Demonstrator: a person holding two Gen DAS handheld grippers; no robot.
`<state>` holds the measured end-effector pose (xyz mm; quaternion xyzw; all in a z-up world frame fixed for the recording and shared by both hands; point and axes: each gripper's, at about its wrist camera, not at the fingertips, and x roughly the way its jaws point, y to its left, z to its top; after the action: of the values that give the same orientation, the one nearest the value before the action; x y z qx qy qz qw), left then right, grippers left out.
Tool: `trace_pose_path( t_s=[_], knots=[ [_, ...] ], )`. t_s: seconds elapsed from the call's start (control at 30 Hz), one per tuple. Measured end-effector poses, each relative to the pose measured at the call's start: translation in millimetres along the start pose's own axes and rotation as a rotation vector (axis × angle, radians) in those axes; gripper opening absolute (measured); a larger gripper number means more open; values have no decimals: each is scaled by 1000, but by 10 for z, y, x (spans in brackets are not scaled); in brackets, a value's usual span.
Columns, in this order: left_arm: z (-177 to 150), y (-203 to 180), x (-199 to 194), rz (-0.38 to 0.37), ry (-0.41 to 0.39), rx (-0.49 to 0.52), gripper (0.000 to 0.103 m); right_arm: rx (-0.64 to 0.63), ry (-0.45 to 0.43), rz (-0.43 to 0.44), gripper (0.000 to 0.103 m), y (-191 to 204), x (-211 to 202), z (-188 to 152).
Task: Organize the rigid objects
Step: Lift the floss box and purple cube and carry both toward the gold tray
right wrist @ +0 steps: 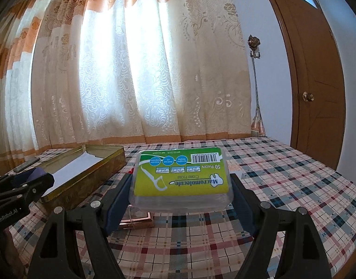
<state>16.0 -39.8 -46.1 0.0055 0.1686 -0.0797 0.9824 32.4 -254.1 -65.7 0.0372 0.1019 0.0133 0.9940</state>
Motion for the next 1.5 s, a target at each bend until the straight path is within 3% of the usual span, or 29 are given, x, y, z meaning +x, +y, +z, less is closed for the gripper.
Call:
trace_pose_path(
  t_s=[0.8,1.5],
  knots=[
    [-14,236,-87,69,-32,-16,50,-52,-18,44,82,395,-32,-31],
    [-44,536,-113,108,-12,-78,50,-109,-13,117,82,860,-35,-70]
  ],
)
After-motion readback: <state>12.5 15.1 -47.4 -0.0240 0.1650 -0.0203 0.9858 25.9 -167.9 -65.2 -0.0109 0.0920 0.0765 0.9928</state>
